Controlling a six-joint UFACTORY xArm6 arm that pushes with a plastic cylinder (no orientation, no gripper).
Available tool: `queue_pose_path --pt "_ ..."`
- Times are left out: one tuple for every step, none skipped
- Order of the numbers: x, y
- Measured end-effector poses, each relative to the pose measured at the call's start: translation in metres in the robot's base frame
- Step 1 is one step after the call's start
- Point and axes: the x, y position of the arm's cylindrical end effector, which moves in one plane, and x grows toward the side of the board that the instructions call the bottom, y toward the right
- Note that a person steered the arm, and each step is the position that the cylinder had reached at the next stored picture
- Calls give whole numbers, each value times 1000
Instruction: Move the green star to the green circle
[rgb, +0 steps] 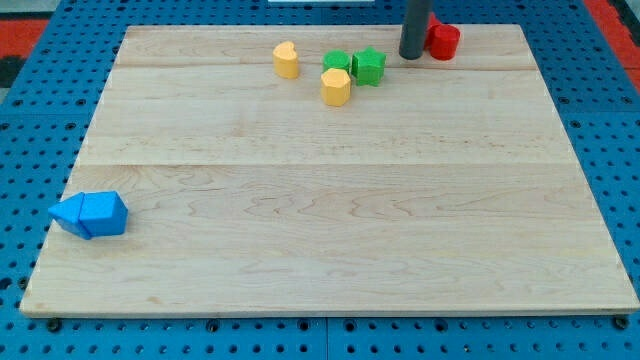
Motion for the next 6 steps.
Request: queue_pose_path --pt "16 -2" --pt "56 -61" --pt "70 -130" --pt "52 -117" --pt "69 -50" --pt "60 -32"
